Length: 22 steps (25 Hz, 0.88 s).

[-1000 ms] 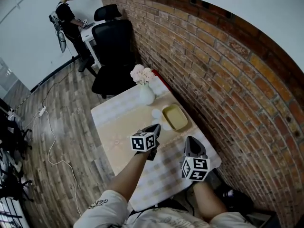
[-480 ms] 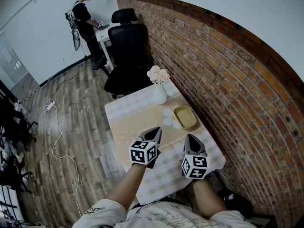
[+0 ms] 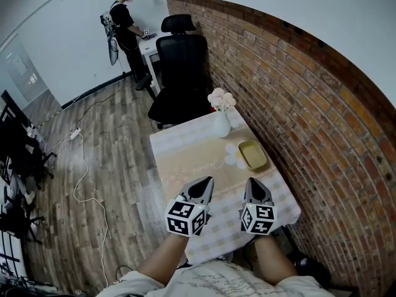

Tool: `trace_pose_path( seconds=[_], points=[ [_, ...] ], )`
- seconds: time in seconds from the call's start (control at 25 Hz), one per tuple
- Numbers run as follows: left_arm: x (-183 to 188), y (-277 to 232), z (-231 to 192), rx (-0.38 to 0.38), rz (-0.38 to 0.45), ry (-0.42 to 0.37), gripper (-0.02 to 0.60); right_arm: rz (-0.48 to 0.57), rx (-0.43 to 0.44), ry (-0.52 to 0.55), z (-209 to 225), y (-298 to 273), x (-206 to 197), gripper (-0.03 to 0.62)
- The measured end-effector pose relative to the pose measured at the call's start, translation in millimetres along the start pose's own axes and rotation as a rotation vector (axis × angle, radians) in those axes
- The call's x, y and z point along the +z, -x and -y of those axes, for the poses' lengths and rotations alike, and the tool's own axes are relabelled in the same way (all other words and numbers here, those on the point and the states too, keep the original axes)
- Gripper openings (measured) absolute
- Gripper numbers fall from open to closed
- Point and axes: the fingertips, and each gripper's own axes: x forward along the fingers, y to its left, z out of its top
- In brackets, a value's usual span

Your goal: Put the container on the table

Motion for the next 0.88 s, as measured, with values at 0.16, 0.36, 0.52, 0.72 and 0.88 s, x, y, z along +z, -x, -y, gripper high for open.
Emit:
trace_pose_path(
  seconds=[0.16, 0.36, 0.52, 0.72, 0.88],
  points=[
    [-2, 10, -8, 0.041, 0.004, -0.019, 0.003, 0.023, -0.001, 0.011, -5, 5, 5, 0.002],
    [2, 14, -13, 0.062, 0.017, -0.027, 0.003, 0.026, 0.000, 0.026, -9, 9, 8, 0.002],
    [2, 15, -18, 0.080, 0.012, -0.032, 0.003, 0.022, -0.005, 0.024, -11, 11, 7, 0.002],
    [-6, 15, -24, 0.097, -0.009, -0.042, 0.003, 0.025, -0.007, 0.028, -12, 11, 7, 0.002],
    [-9, 12, -24, 0.099, -0.017, -0.055, 0.003, 0.019, -0.011, 0.025, -10, 9, 7, 0.002]
  ],
)
